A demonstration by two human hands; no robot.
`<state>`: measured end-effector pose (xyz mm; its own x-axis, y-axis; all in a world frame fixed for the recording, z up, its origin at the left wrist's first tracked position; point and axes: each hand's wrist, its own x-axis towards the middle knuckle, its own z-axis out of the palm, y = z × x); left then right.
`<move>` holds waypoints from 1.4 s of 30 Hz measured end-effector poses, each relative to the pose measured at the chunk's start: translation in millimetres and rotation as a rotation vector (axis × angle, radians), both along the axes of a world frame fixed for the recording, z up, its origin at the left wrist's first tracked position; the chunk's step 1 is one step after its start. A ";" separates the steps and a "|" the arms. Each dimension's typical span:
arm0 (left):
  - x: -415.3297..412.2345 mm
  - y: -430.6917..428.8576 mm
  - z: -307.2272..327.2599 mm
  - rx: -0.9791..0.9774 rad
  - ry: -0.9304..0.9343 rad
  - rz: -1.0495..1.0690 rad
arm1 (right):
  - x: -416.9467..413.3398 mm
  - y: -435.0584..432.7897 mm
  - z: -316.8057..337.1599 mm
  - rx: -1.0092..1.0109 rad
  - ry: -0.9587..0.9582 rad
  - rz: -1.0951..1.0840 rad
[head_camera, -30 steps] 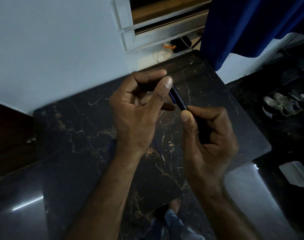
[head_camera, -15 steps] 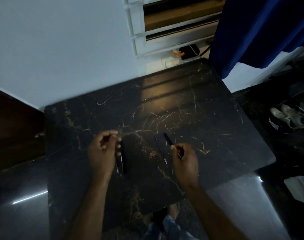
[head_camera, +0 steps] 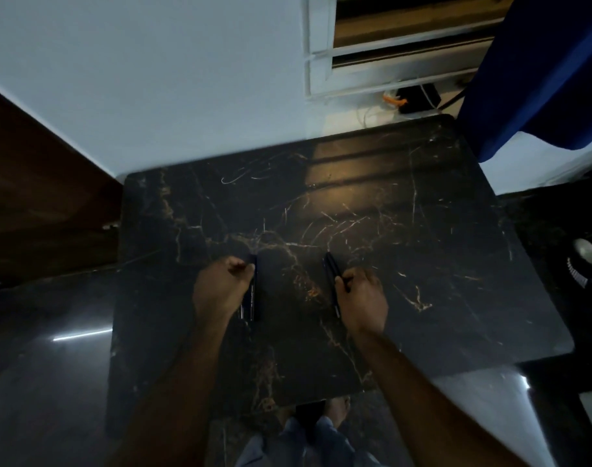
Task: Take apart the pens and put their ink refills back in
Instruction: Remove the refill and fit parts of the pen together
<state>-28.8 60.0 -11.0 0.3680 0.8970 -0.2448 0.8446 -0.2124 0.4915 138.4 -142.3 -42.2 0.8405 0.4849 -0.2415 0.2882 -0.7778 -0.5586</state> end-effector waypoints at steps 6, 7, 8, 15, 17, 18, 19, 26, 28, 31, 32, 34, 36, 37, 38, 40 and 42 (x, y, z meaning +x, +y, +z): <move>13.1 4.3 -9.5 0.045 0.216 0.001 | -1.2 -5.1 7.2 0.064 0.030 -0.047; 13.3 4.1 -10.4 0.044 0.226 0.001 | -2.8 -6.5 10.4 0.102 0.031 -0.063; 13.5 4.6 -11.1 0.041 0.239 -0.008 | -6.6 -7.3 14.5 0.133 0.031 -0.073; 16.4 13.5 -3.6 -0.029 0.217 -0.090 | -66.0 18.3 42.4 0.314 0.154 0.009; 14.6 15.2 7.3 -0.090 0.127 -0.072 | -75.0 36.6 53.3 0.383 0.186 -0.010; 13.2 16.0 17.0 -0.122 0.036 -0.055 | -77.2 46.2 58.9 0.395 0.188 0.008; 11.1 16.8 29.3 -0.147 -0.078 -0.042 | -78.5 56.1 66.1 0.388 0.187 0.053; -7.2 6.9 138.4 -0.240 -0.694 -0.146 | -86.6 90.9 150.9 0.719 0.331 0.198; -10.2 5.5 164.9 -0.206 -0.788 -0.211 | -91.7 89.2 175.1 0.779 0.365 0.190; -15.3 5.5 195.0 -0.138 -0.874 -0.323 | -97.2 84.3 203.1 0.842 0.390 0.198; -16.0 5.1 204.5 -0.127 -0.889 -0.352 | -97.1 82.8 212.9 0.862 0.376 0.206; -14.2 3.8 221.2 -0.097 -0.918 -0.381 | -94.5 81.0 229.7 0.895 0.286 0.233; -11.3 1.3 234.7 -0.078 -0.969 -0.389 | -92.9 79.2 242.4 0.919 0.195 0.261; -10.1 0.6 239.8 -0.075 -1.001 -0.389 | -91.9 78.7 247.0 0.926 0.169 0.269; -10.0 0.2 244.1 -0.068 -1.030 -0.391 | -90.7 78.4 251.3 0.927 0.155 0.272; -11.5 -3.1 250.9 -0.046 -1.069 -0.398 | -88.0 78.3 259.7 0.941 0.145 0.281; -13.6 -9.7 257.5 -0.054 -1.106 -0.392 | -86.2 77.1 268.0 0.992 0.173 0.330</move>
<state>-42.4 50.4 246.5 0.6529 0.6734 0.3469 -0.1664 -0.3193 0.9329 52.2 -65.2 225.8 0.6231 0.7287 0.2841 0.2582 0.1512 -0.9542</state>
